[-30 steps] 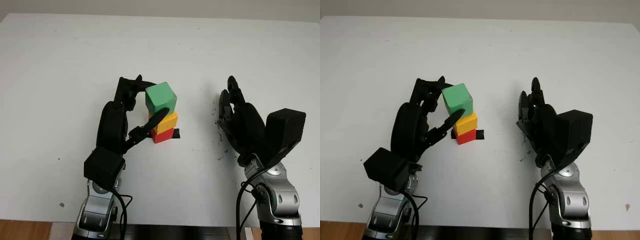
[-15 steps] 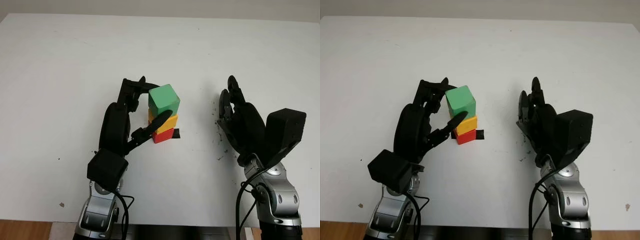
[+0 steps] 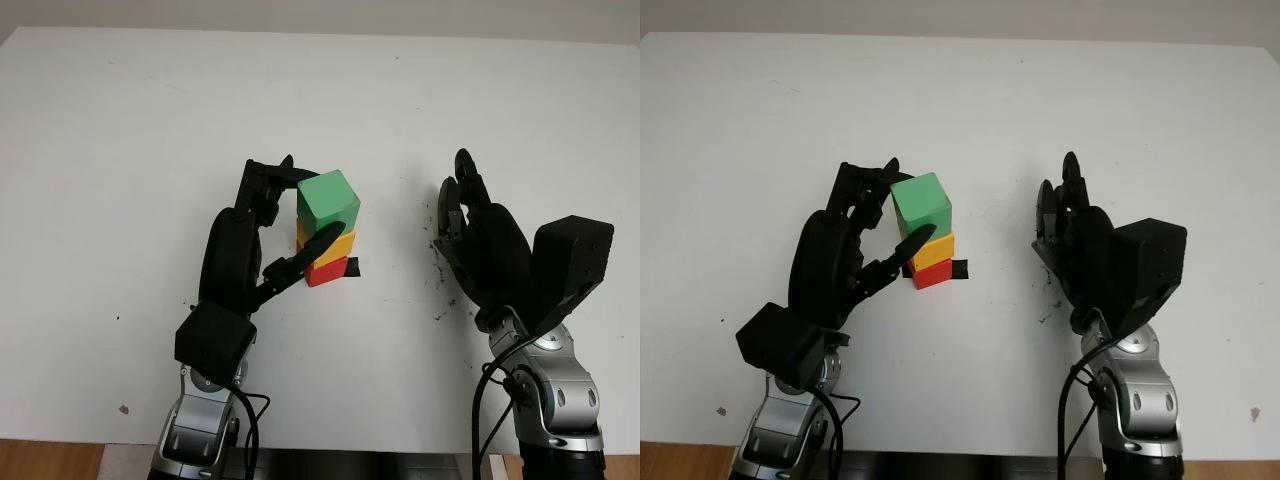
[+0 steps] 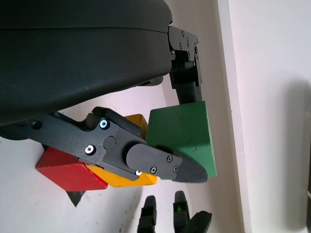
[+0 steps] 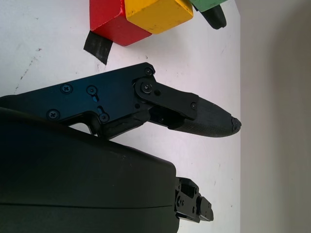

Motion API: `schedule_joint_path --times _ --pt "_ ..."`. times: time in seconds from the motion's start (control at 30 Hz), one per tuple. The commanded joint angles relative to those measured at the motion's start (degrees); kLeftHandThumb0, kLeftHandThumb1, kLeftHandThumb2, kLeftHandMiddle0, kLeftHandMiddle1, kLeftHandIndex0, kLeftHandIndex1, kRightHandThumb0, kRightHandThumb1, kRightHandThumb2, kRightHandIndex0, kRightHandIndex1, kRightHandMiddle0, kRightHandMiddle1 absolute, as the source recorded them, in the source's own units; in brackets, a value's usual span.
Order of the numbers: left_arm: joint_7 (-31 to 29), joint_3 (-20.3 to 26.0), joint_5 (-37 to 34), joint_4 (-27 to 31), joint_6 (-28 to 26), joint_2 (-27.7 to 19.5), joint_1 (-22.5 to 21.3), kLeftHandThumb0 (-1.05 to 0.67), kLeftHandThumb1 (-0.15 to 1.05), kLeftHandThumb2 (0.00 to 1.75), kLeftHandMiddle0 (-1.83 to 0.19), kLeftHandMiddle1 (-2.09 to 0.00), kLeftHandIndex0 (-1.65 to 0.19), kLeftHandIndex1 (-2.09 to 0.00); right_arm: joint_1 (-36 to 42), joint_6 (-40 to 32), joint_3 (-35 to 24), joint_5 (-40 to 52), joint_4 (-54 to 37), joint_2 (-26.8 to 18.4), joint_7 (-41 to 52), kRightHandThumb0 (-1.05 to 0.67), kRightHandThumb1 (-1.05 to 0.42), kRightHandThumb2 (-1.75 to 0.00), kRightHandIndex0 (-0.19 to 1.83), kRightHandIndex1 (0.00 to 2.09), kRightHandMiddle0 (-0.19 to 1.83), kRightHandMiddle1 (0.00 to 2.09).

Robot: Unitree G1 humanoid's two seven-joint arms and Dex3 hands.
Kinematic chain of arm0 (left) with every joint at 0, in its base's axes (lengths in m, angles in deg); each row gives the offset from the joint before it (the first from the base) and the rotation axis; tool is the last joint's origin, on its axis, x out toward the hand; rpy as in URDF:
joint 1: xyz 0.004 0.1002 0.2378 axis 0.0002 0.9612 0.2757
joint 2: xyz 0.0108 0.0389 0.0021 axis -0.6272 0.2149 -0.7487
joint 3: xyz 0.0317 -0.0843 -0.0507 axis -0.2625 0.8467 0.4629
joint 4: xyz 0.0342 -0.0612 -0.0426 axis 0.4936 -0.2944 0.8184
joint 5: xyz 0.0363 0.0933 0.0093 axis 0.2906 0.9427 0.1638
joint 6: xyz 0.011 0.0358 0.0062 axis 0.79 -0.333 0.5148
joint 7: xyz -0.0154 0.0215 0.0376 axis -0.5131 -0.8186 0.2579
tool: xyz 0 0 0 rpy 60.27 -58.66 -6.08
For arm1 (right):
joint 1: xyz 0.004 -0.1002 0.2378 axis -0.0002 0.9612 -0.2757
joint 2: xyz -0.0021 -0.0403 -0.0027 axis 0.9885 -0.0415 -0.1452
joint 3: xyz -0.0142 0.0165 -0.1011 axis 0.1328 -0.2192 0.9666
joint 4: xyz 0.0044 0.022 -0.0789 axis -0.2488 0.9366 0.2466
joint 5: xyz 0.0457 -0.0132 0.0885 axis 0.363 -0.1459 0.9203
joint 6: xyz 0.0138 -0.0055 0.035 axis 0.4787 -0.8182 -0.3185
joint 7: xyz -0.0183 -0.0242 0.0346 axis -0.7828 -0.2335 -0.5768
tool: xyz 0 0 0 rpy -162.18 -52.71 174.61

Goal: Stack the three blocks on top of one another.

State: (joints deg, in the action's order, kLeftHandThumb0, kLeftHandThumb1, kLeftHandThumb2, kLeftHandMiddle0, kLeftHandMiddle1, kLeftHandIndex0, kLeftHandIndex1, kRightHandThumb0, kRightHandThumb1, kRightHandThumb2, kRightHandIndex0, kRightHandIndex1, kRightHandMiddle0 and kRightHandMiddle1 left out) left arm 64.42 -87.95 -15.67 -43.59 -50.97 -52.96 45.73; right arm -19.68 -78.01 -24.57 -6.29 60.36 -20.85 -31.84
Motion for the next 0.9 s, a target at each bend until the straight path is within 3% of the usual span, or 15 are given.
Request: schedule_joint_path --times 0.0,0.3,0.53,0.73,0.83,0.87 --pt "0.33 -0.14 -0.10 0.36 0.14 0.74 1.05 -0.54 1.05 0.16 -0.15 -0.04 -0.14 -1.09 0.01 -0.08 -0.17 0.02 -0.81 -0.30 0.21 -0.66 -1.05 -0.72 -0.19 0.00 -0.19 0.00" --pt "0.44 -0.20 0.30 -0.06 1.16 0.58 0.97 -0.58 1.05 0.14 -0.11 -0.05 -0.12 -0.87 -0.02 0.22 -0.37 -0.06 -0.40 0.03 -0.17 -0.65 -1.05 -0.72 -0.19 0.00 -0.19 0.00" --pt "-1.05 -0.47 -0.76 0.13 1.42 0.23 1.18 -0.64 1.05 0.10 -0.02 -0.05 -0.20 -0.33 0.09 0.49 -0.18 -0.25 -0.55 -0.28 0.20 -0.65 -1.05 -0.73 -0.19 0.00 -0.19 0.00" --pt "-3.12 -0.73 -1.77 0.73 1.94 -0.35 1.97 -0.72 1.05 0.12 0.04 -0.04 -0.14 -0.11 0.35 0.14 -0.36 0.11 -0.85 -0.12 0.42 -0.64 -1.05 -0.74 -0.19 0.00 -0.19 0.00" --pt "-3.30 -0.35 -1.15 0.63 4.98 -1.28 2.57 -0.79 1.05 0.33 0.06 -0.05 -0.08 -0.06 0.52 -0.10 -0.34 0.00 -1.14 -0.03 0.14 -0.64 -1.05 -0.73 -0.19 0.00 -0.19 0.00" --pt "-3.77 0.12 -2.19 0.76 6.11 -1.51 2.90 -0.80 1.05 0.49 0.06 -0.05 -0.02 -0.04 0.59 -0.03 -0.32 -0.06 -1.15 -0.03 0.08 -0.64 -1.05 -0.73 -0.19 0.00 -0.19 0.00"
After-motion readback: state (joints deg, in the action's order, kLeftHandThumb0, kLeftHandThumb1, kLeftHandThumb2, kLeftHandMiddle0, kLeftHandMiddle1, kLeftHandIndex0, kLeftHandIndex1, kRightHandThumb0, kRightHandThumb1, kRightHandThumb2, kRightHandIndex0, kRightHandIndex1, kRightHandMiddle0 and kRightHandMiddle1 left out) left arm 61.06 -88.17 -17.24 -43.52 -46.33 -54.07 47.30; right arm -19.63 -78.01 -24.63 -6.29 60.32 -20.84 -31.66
